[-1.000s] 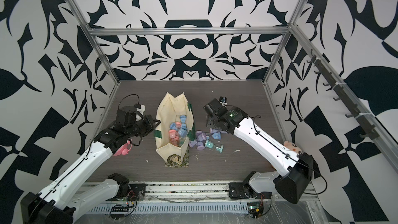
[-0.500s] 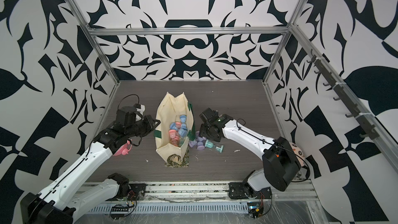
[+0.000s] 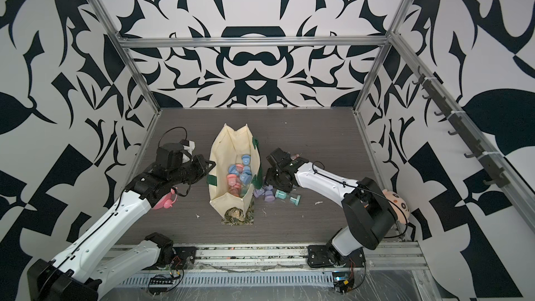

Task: Put the hourglass into the canvas bag
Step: Pick up the hourglass from the center of the board.

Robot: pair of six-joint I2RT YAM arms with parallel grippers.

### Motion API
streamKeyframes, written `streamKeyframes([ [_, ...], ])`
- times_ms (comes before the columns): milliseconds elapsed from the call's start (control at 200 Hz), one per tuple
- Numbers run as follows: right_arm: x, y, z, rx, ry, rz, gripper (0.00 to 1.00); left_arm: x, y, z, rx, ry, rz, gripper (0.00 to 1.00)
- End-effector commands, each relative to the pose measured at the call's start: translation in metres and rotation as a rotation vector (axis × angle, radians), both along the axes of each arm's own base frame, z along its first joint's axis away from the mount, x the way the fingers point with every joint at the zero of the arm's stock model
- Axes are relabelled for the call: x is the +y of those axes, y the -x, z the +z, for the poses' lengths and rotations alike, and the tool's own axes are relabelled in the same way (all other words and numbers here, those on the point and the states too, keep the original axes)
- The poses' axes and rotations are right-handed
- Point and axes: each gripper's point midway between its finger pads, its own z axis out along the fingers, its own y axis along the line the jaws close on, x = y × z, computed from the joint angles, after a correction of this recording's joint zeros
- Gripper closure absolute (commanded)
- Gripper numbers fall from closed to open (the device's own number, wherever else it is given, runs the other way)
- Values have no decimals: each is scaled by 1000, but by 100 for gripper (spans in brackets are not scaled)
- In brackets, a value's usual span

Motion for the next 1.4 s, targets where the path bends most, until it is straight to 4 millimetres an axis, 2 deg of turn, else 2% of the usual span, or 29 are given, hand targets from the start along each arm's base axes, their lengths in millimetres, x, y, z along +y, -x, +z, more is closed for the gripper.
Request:
streamKeyframes([
  [0, 4, 0, -5, 1, -23, -11, 37, -1, 2, 1, -12, -4, -17, 100],
  [335, 6, 2, -11, 12, -40, -27, 40, -1, 2, 2, -15, -4, -17, 100],
  [685, 4, 2, -9, 1, -53, -45, 54, 0, 3, 2, -14, -4, -17, 100],
  [950, 6, -3, 10, -58, -85, -38, 64, 0, 4, 1, -14, -4, -17, 100],
  [1175, 0, -4, 30, -108, -81, -37, 70, 1, 5, 0, -13, -4, -17, 96],
  [1395, -31, -8, 59, -172, 24, -69, 70, 1, 7, 2, -13, -2, -17, 86],
])
